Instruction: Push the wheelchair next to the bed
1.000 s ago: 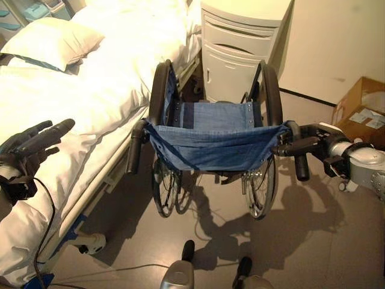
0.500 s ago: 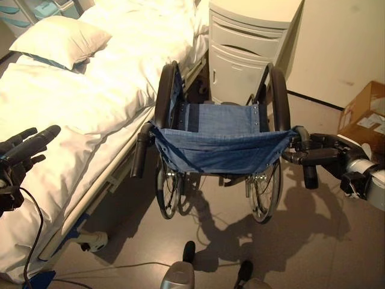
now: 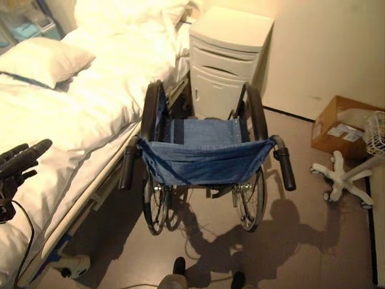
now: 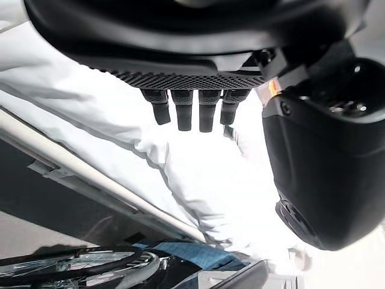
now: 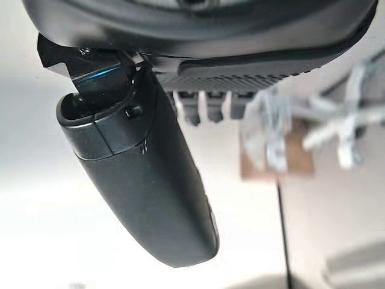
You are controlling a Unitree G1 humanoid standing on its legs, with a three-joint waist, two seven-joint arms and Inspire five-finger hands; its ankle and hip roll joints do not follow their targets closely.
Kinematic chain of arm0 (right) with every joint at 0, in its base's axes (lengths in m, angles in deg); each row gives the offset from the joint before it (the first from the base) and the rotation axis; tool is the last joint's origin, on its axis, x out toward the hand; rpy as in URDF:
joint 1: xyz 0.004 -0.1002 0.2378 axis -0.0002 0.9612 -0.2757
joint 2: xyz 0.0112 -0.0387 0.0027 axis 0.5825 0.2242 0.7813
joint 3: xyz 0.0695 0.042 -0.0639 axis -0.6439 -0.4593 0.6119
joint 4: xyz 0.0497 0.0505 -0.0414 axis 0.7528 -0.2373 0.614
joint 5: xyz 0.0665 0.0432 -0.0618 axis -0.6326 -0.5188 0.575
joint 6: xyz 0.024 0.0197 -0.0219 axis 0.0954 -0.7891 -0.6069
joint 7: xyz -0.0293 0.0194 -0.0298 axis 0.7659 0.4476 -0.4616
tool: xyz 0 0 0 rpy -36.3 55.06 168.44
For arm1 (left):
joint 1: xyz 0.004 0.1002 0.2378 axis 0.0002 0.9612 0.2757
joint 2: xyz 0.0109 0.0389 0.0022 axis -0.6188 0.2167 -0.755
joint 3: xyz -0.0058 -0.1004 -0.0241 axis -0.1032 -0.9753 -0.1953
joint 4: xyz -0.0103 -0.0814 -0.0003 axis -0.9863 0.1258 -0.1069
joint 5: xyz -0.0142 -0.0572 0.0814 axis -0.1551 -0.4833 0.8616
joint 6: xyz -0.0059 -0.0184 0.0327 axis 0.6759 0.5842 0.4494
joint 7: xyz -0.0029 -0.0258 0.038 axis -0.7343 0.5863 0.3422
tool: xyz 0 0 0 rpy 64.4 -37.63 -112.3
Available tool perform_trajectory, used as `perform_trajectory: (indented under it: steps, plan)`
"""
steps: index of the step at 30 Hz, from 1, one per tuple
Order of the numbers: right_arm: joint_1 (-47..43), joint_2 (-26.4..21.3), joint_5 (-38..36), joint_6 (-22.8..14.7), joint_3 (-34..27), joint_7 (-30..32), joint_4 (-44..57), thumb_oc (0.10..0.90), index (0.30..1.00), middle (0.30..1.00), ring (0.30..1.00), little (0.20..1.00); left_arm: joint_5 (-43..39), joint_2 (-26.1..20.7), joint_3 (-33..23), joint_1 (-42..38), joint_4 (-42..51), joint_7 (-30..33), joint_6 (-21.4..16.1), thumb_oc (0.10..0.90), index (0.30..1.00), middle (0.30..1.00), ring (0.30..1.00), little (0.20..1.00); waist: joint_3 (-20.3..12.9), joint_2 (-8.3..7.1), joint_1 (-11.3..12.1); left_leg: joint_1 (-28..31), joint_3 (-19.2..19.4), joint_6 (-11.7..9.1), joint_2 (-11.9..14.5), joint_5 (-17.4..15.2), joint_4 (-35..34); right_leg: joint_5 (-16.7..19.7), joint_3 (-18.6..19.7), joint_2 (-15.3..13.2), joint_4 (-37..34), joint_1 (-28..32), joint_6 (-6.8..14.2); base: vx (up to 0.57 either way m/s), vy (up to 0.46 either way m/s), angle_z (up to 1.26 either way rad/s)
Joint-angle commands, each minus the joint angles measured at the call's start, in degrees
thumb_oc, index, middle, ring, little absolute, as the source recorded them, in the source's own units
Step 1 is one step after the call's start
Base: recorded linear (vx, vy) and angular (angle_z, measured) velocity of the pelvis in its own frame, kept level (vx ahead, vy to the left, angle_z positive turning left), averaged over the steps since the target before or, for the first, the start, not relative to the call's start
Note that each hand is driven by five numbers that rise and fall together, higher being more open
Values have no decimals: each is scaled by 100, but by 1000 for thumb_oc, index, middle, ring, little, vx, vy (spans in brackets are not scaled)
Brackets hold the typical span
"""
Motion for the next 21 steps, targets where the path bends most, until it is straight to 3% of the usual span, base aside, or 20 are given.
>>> perform_trajectory:
  steps: [1, 9, 16, 21]
  plan:
    - [-140, -1045, -218, -750, -190, 172, -93, 800, 900, 900, 900, 900, -8, -695, -775, -188, -194, 12, -782, 800, 900, 900, 900, 900, -457, 20, -51, 215, 195, -102, -113, -393, 77, -81, -67, 256, 165, 41, -49, 18, -13, -15]
    - [68, -807, 7, -615, -168, 3, -178, 800, 900, 900, 900, 900, -234, -470, -693, -101, -146, 133, -518, 800, 900, 900, 900, 900, -450, 37, -52, 203, 163, -99, -129, -380, 67, -84, -59, 262, 160, 28, -49, 3, -2, -2]
    - [345, 135, 615, -500, 178, -169, -598, 800, 900, 900, 900, 900, -257, 541, -174, 135, -109, 524, -258, 800, 900, 900, 900, 900, -390, 47, -16, 158, 80, -85, -142, -365, 83, -84, -110, 246, 145, 22, -42, 0, 0, 0]
    - [769, 964, 781, -503, 560, -442, -1425, 800, 900, 900, 900, 900, -278, 1585, 777, 273, -118, 298, 257, 800, 900, 900, 900, 900, -324, 29, 57, 105, 19, -71, -149, -354, 127, -76, -195, 223, 168, 13, -34, -20, 4, 4]
